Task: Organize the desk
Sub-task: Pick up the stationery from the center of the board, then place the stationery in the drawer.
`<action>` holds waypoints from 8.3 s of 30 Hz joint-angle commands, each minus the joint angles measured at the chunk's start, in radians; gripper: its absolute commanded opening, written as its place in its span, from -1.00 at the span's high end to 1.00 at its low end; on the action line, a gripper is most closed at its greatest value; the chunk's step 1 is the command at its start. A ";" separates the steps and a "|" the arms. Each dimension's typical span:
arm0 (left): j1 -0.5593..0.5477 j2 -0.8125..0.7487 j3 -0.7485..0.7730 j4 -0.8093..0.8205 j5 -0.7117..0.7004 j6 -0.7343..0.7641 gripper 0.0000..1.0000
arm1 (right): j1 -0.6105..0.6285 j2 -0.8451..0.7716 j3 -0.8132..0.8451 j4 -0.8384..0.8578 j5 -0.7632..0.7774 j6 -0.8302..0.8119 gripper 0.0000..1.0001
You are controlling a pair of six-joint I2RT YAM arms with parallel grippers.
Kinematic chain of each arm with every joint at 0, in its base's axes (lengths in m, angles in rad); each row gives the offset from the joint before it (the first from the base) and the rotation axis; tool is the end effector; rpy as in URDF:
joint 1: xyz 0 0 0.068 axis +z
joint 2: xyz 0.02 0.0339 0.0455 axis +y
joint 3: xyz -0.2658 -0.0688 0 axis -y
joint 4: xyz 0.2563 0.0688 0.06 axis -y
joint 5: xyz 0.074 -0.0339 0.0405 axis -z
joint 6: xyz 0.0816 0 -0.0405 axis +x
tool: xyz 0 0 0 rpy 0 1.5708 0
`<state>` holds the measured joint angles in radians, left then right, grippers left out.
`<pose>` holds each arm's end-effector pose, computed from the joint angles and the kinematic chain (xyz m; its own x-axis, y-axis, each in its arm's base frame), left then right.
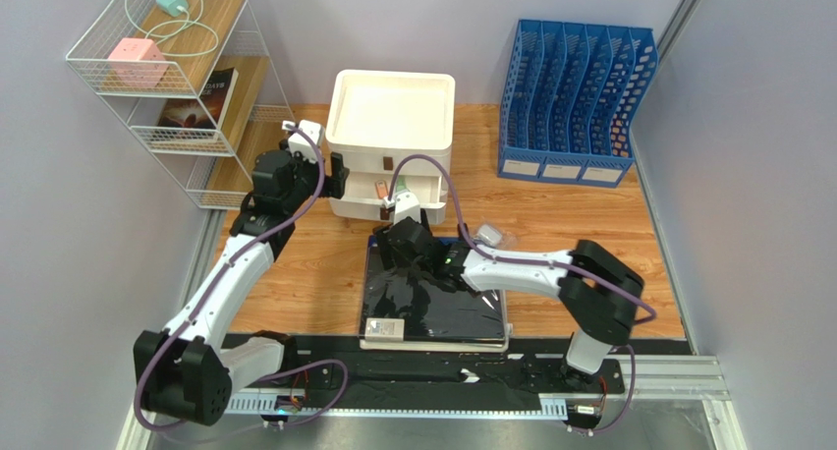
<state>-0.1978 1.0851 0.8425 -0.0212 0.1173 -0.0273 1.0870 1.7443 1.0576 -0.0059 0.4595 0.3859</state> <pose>0.3009 -0.0700 0.3048 -0.2639 0.0252 -0.9642 0.2988 0.9526 -0.0569 0.2252 0.3509 0.1653 -0.5141 -0.2531 -0.8196 -0.4762 0.8789 0.0273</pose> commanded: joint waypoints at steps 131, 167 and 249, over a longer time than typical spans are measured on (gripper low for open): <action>0.047 -0.131 -0.115 0.058 0.071 0.004 -0.73 | -0.299 0.294 0.216 0.087 -0.383 -0.289 -0.56; 0.047 -0.163 -0.137 0.055 0.090 0.017 -0.72 | -0.211 0.340 0.205 0.179 -0.093 -0.185 -0.01; 0.047 -0.206 -0.166 0.070 0.084 0.024 -0.72 | -0.460 0.175 0.675 -0.419 -0.444 0.301 0.56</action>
<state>-0.1543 0.8913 0.6754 0.0051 0.1970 -0.0177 0.6395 1.8881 1.6318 -0.3901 0.0624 0.6552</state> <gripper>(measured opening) 0.857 0.079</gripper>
